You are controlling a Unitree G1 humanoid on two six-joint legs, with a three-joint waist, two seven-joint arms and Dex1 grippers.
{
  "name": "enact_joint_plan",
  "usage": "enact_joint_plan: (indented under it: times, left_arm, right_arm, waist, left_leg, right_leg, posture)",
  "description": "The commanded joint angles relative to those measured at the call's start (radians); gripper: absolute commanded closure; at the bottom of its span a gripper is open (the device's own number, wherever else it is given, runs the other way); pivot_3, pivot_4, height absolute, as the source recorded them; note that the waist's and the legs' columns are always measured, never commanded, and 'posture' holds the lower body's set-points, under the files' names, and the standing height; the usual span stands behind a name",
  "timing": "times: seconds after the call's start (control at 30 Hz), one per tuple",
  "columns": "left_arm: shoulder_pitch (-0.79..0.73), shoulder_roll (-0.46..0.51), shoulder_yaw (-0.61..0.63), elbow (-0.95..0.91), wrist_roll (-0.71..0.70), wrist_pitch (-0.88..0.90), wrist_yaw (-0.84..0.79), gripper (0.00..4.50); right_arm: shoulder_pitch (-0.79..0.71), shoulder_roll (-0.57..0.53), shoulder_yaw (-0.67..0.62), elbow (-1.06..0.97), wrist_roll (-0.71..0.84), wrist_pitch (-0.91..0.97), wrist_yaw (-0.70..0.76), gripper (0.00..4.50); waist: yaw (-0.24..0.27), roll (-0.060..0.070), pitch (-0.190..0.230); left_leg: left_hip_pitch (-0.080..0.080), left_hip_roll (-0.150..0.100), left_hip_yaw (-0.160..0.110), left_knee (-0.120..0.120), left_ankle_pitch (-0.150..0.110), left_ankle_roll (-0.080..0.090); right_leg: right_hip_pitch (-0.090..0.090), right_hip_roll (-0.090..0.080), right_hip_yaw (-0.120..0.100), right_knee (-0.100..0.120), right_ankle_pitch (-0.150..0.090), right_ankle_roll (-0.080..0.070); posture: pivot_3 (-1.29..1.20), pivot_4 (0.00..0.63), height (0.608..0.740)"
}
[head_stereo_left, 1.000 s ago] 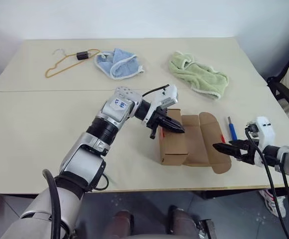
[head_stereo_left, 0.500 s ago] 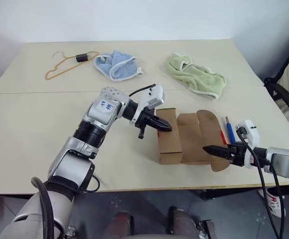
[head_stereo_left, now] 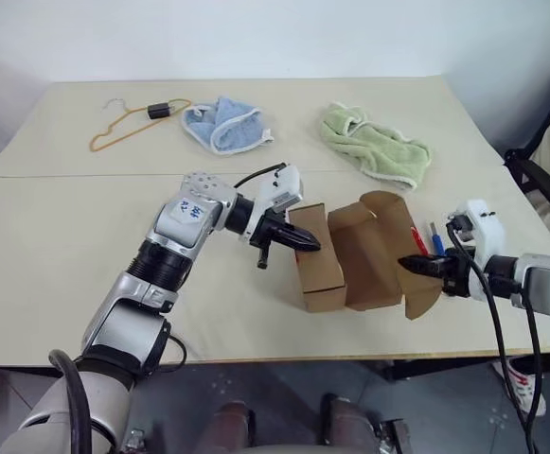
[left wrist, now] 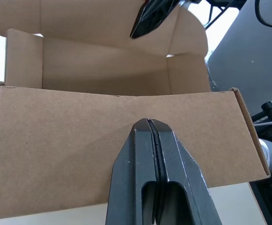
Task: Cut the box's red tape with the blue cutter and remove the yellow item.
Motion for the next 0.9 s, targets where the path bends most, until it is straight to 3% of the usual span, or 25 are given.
enact_joint_plan:
  times: [0.03,0.2,0.4,0.63,0.9]
  left_arm:
    - [0.062,0.019,-0.046,0.017,0.034,0.044,0.025,4.5]
    - [0.09,0.015,-0.037,0.002,0.034,0.049,0.055,4.5]
    - [0.109,0.029,-0.042,-0.012,0.041,0.043,0.069,4.5]
    - [0.115,0.048,-0.063,-0.02,0.065,0.013,0.069,4.5]
    - [0.103,0.053,-0.089,-0.022,0.073,-0.017,0.066,4.5]
  right_arm:
    - [-0.066,0.053,-0.074,-0.066,0.082,0.08,-0.126,4.47]
    - [-0.103,0.111,-0.052,-0.074,0.303,0.051,-0.421,4.47]
    - [-0.034,-0.117,0.172,-0.095,0.786,-0.337,-0.861,4.47]
    - [-0.079,-0.251,0.329,-0.235,0.809,-0.57,-0.913,4.47]
    - [-0.191,-0.364,0.438,-0.257,0.809,-0.631,-0.866,4.47]
  waist:
    - [0.0,0.0,0.0]
    - [-0.004,0.001,-0.001]
    - [-0.004,0.002,-0.001]
    - [-0.002,0.001,-0.002]
    - [-0.002,0.001,-0.001]
  left_leg:
    - [0.0,0.0,0.0,0.0,0.0,0.0]
    - [0.001,0.0,0.001,0.0,0.0,0.0]
    - [0.003,0.0,0.002,0.0,0.0,0.0]
    - [0.003,0.001,0.003,0.0,0.0,0.001]
    - [0.002,0.001,0.002,0.0,0.0,0.001]
  right_leg:
    - [0.0,0.0,0.0,0.0,0.0,0.0]
    - [0.0,0.0,0.001,0.002,0.0,-0.001]
    - [0.0,0.0,0.002,0.003,0.0,-0.001]
    - [0.001,0.0,0.002,0.002,0.0,-0.001]
    - [0.0,0.001,0.002,0.001,-0.001,-0.001]
  posture:
    - [0.0,0.15,0.74]
    - [0.0,0.15,0.74]
    - [0.0,0.15,0.74]
    - [0.0,0.15,0.74]
    - [0.0,0.15,0.74]
